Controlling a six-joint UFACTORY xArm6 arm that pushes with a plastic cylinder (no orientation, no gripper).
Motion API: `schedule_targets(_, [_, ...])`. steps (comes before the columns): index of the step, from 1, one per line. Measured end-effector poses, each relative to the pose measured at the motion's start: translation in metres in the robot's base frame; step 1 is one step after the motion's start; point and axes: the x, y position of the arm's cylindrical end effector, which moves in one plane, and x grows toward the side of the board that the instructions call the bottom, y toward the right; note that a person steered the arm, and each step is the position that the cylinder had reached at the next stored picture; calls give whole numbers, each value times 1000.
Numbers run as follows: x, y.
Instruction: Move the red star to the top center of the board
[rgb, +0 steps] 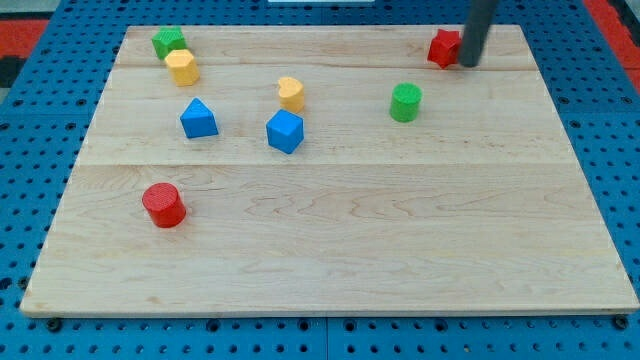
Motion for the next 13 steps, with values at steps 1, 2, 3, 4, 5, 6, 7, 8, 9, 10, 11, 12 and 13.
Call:
schedule_targets(1, [-23, -16])
schedule_targets(2, [-31, -117])
schedule_targets(3, [-31, -168])
schedule_targets(4, [-3, -168])
schedule_targets(5, [27, -222])
schedule_targets(6, [-6, -237])
schedule_targets(7, [-15, -239])
schedule_targets(8, [26, -235])
schedule_targets(9, [42, -208])
schedule_targets(10, [10, -187])
schedule_targets(11, [-7, -212])
schedule_targets(12, [-14, -215])
schedule_targets(13, [-6, -212])
